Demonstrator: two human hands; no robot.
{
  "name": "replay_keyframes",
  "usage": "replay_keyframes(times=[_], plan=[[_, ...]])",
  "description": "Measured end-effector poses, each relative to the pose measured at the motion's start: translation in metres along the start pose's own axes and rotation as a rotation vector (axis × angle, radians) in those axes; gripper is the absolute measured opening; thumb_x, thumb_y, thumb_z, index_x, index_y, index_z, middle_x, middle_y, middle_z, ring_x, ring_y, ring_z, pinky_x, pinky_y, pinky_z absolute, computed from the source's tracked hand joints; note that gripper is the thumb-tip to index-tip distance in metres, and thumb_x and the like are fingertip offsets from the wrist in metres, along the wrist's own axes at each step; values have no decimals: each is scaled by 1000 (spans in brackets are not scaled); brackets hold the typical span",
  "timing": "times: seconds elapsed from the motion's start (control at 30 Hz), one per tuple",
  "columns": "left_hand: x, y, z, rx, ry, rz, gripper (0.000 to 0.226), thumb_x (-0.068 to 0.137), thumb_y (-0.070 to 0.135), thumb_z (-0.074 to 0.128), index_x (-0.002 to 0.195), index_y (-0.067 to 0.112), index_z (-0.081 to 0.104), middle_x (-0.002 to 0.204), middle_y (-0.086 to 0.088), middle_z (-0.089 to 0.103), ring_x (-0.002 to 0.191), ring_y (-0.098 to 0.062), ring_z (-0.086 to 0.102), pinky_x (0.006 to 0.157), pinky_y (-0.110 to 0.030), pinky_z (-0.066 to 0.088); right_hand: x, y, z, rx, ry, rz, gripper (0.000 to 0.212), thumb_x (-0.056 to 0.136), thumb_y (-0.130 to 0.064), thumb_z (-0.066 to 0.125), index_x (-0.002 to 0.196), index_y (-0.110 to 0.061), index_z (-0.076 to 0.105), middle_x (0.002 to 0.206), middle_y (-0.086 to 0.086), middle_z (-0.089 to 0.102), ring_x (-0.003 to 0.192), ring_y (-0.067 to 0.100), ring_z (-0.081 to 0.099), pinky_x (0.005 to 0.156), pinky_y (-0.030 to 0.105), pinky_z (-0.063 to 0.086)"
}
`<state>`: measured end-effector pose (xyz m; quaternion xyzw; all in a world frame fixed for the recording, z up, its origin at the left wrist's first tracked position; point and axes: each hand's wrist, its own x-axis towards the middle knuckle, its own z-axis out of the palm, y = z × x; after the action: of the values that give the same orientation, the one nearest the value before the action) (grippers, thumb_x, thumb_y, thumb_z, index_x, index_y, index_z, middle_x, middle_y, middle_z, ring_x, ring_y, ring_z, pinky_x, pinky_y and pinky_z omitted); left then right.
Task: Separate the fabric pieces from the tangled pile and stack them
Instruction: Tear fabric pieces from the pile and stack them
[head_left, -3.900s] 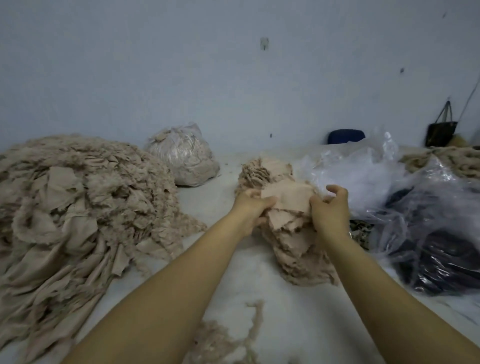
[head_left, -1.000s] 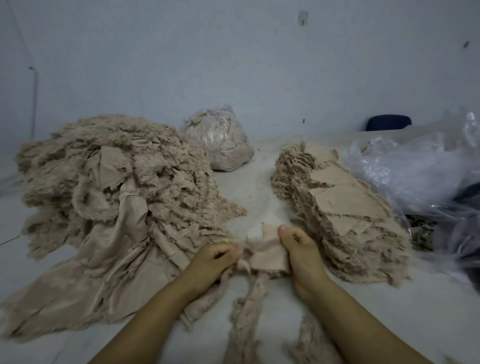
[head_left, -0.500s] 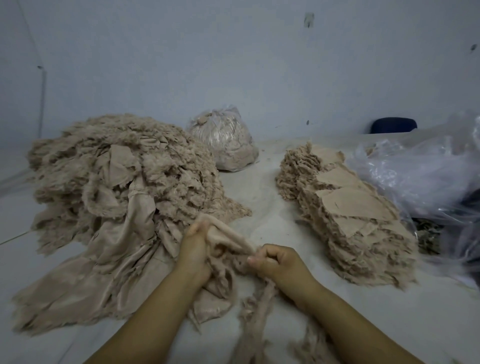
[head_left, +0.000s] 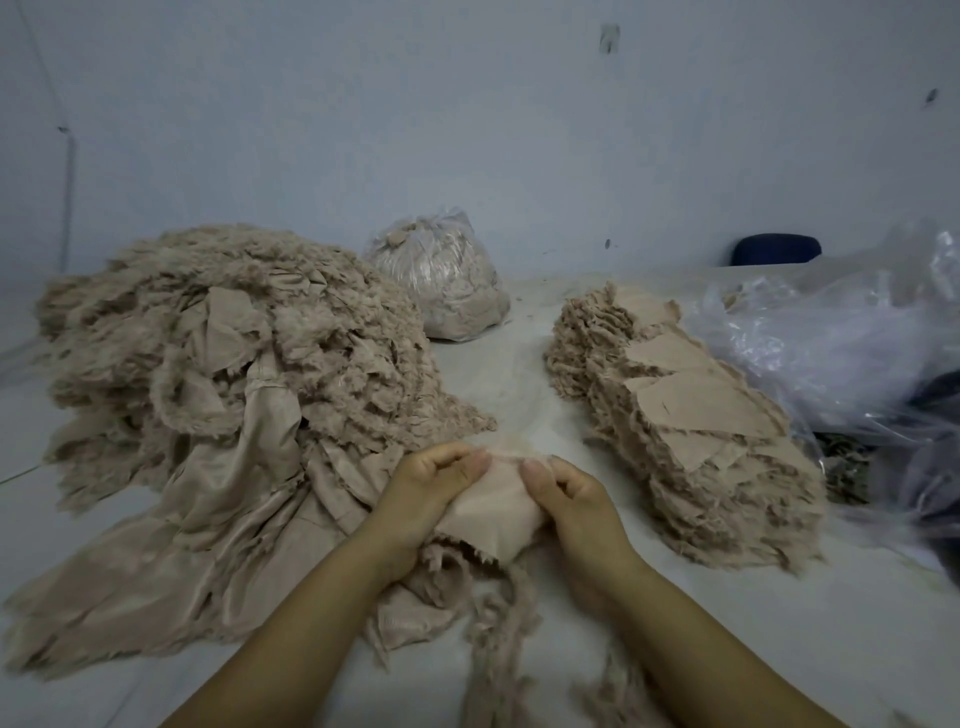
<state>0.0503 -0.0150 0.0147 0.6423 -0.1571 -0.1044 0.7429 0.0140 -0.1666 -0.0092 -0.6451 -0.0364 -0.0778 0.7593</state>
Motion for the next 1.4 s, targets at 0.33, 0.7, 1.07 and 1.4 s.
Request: replay_keyframes(times=[0.33, 0.7, 1.07, 1.4], plan=[[14, -9, -3, 0, 334, -6, 17, 85, 23, 66, 69, 16, 67, 76, 5, 66, 59, -5, 59, 59, -20, 49, 23, -3, -7, -197, 385, -43, 29, 94, -4, 51, 65, -6, 50, 53, 5, 43, 43, 11, 34, 40, 21, 25], [22, -13, -29, -287, 446, -136, 36, 93, 37, 52, 67, 12, 46, 32, 6, 27, 22, -6, 15, 31, -9, 13, 38, 12, -25, -321, 549, 84, 42, 92, -7, 49, 56, -19, 30, 46, -5, 27, 44, 12, 22, 46, 25, 14], [17, -31, -21, 520, 132, 128, 16, 89, 12, 63, 73, 13, 65, 65, 0, 57, 60, -11, 48, 56, -17, 40, 20, 13, -27, -1237, 352, -191, 3, 92, -14, 50, 95, -14, 49, 102, 2, 44, 99, 25, 47, 71, 29, 32], [4, -2, -69, 971, -16, 193, 36, 80, -11, 54, 94, 19, 69, 101, 9, 61, 96, -4, 56, 81, -6, 40, 18, 12, -24, -1212, 75, -274, 36, 100, -18, 42, 135, -14, 49, 139, 5, 50, 131, 19, 40, 110, 25, 23]])
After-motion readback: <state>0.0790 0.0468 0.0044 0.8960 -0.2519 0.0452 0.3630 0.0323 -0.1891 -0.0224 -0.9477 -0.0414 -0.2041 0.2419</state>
